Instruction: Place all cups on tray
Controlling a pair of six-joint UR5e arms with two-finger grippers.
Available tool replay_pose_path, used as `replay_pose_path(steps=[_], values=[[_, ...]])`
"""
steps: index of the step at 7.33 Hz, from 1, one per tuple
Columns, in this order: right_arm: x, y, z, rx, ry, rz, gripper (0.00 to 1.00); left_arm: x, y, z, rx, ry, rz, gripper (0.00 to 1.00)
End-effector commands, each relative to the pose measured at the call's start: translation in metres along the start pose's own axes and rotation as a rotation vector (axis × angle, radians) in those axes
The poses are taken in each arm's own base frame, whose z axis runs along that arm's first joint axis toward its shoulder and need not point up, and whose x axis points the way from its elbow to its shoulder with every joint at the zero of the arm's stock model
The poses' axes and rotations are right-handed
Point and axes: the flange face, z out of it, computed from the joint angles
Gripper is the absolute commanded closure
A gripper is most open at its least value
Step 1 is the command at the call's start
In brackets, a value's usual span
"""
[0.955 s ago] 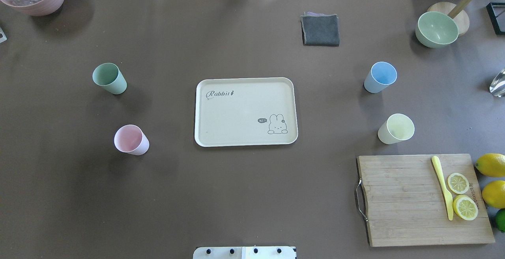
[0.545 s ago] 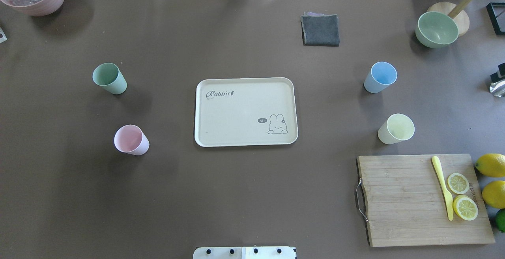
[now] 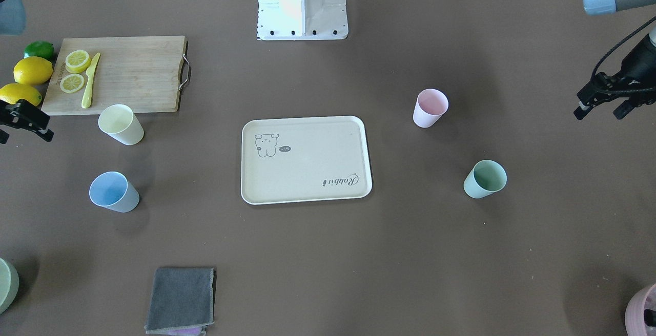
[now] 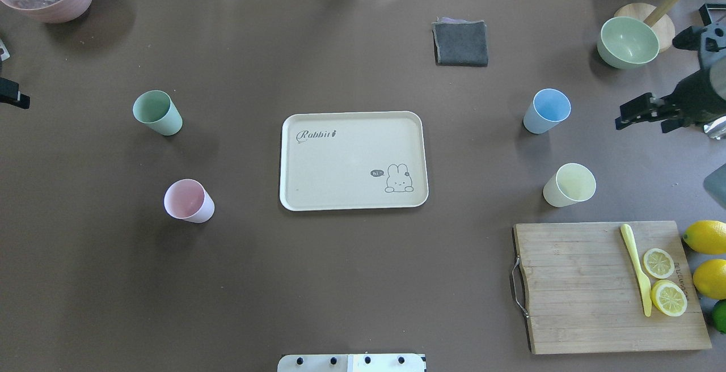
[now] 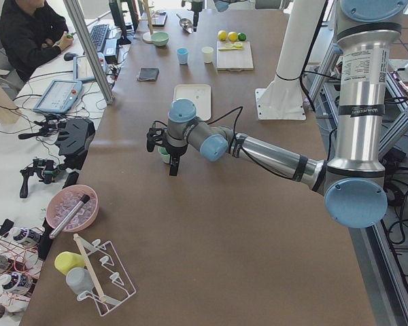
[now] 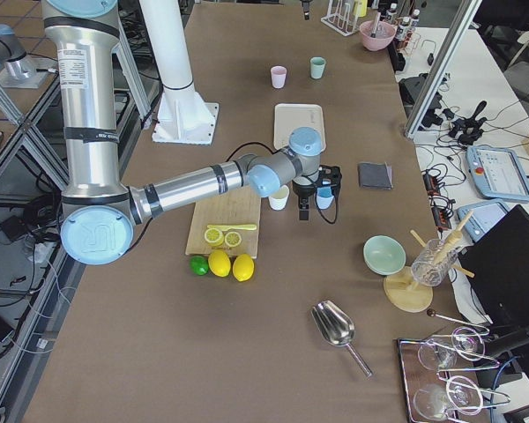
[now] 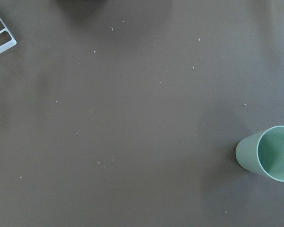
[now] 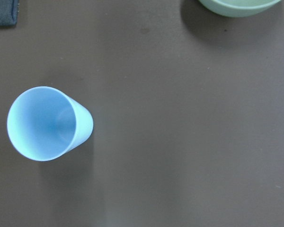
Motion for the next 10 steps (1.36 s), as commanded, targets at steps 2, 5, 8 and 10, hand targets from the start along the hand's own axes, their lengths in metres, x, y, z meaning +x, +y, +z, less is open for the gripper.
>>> replay_pose_path(steps=[2,5,8,10], values=[[-0.065,0.045,0.040,-0.058,0.005,-0.014,0.00,0.009,0.002,0.002,-0.002,0.004,0.013,0.01],[-0.062,0.071,0.050,-0.064,0.031,-0.031,0.00,0.014,0.006,-0.003,0.002,0.011,0.022,0.01],[-0.060,0.087,0.065,-0.093,0.055,-0.034,0.13,0.014,0.006,-0.001,-0.001,0.011,0.023,0.01],[-0.063,0.092,0.074,-0.096,0.070,-0.049,0.67,0.016,0.007,-0.001,-0.003,0.012,0.026,0.01]])
